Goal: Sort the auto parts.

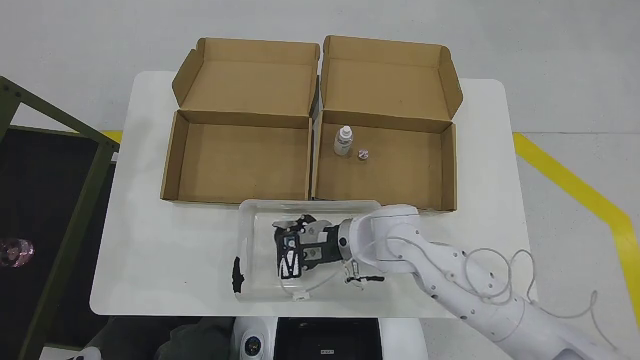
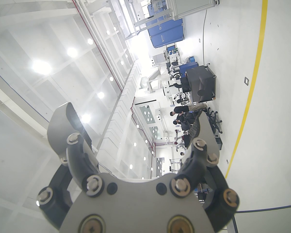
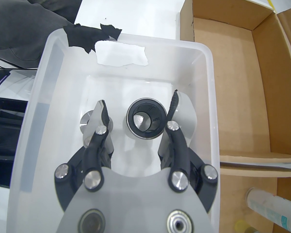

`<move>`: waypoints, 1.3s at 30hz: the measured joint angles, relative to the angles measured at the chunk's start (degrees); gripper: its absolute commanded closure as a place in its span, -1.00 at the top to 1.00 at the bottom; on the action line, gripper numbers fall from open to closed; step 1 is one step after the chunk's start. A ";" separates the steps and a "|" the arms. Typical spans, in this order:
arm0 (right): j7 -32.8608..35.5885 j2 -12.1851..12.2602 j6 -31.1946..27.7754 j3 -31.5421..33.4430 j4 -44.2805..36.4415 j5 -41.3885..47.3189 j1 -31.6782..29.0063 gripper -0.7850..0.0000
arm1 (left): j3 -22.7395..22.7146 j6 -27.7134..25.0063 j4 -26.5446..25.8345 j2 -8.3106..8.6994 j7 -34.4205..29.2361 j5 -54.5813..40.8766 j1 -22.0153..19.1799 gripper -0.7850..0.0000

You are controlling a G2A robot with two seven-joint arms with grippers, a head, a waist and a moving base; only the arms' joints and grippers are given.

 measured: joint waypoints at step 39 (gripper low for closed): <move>-0.73 -1.70 -0.82 0.67 4.65 -2.30 -0.09 0.33 | 0.00 0.00 0.00 0.00 0.00 0.00 0.00 1.00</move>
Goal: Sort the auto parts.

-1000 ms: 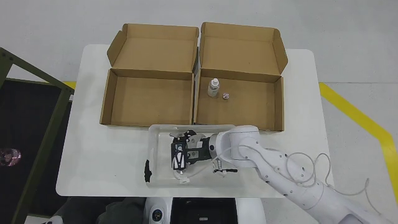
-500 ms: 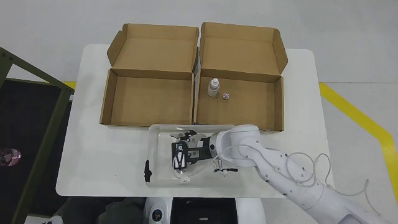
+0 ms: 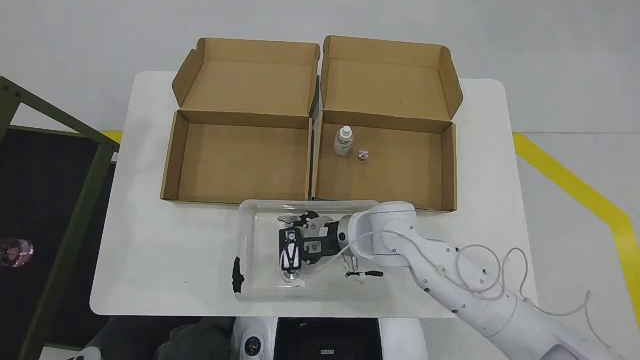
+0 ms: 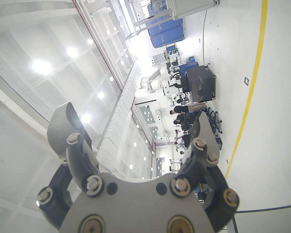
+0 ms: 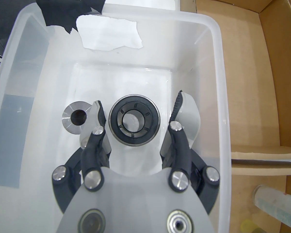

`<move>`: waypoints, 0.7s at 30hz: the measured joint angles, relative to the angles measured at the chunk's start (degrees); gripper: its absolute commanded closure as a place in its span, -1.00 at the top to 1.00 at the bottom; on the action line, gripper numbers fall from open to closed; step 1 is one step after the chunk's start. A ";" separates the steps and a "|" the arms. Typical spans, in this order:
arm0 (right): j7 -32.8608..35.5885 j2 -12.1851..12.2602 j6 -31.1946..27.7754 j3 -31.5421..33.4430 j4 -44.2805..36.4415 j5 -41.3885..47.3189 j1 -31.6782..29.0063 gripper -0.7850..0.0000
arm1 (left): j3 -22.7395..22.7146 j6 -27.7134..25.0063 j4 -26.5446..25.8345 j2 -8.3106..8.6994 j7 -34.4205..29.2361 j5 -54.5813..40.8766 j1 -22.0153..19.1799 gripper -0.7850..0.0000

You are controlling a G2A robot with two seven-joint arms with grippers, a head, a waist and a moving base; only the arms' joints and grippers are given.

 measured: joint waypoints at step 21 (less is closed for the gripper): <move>-2.98 -1.73 -0.59 -1.33 4.63 0.04 1.31 -0.31 | 0.00 0.00 0.00 0.00 0.00 0.00 0.00 1.00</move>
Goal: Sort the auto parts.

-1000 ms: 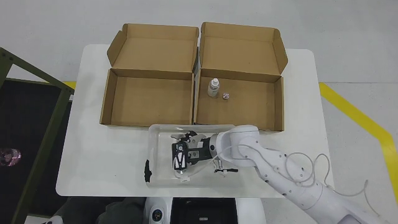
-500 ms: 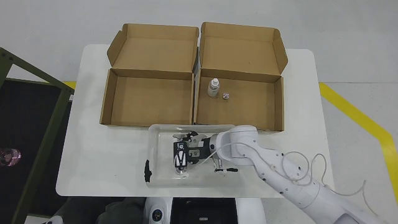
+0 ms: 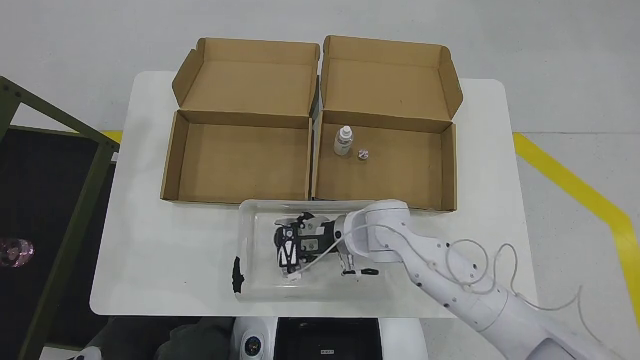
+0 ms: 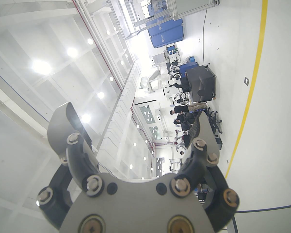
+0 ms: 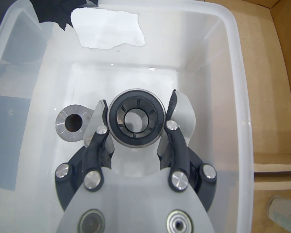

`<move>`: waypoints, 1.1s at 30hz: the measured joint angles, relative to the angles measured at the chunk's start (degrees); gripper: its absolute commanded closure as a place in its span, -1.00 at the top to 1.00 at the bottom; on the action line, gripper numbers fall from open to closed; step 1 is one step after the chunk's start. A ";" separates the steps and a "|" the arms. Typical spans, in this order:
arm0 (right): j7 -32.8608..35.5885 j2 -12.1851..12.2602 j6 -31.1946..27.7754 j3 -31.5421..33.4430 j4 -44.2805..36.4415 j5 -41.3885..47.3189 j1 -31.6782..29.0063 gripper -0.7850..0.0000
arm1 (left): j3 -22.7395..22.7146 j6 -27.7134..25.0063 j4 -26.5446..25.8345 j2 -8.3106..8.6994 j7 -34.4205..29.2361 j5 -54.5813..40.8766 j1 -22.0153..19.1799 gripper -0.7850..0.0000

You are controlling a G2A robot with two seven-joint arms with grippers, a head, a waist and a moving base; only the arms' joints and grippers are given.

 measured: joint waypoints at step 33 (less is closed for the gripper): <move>-4.85 -0.14 -2.91 5.71 -6.59 5.15 0.14 -1.00 | 0.00 0.00 0.00 0.00 0.00 0.00 0.00 1.00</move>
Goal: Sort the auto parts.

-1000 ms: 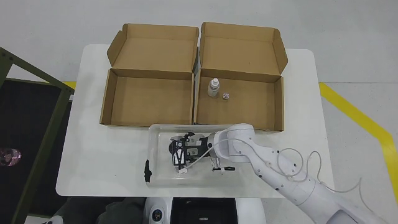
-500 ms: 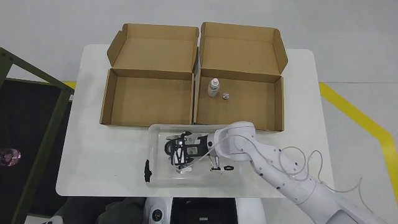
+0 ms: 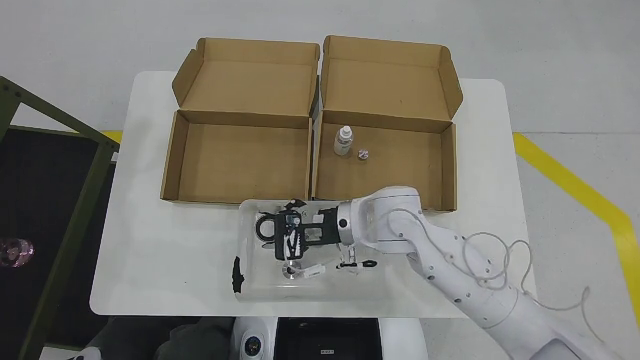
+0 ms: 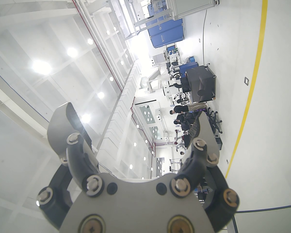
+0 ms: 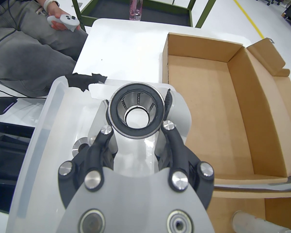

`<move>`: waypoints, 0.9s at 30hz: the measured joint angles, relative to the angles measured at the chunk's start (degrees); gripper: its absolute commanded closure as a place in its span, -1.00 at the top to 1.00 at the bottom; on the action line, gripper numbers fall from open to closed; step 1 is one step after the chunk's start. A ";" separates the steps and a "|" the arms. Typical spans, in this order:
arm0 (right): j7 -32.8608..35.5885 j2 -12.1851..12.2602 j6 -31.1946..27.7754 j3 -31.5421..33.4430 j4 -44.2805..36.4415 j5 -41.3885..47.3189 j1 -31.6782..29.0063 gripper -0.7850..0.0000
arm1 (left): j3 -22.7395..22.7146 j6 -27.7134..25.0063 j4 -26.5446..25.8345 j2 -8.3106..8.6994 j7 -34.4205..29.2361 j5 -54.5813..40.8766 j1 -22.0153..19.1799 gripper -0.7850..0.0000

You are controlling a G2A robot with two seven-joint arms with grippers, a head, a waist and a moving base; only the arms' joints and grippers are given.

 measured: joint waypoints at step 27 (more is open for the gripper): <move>-5.66 -2.24 4.74 2.27 5.91 -1.30 7.79 -1.00 | 0.00 0.00 0.00 0.00 0.00 0.00 0.00 1.00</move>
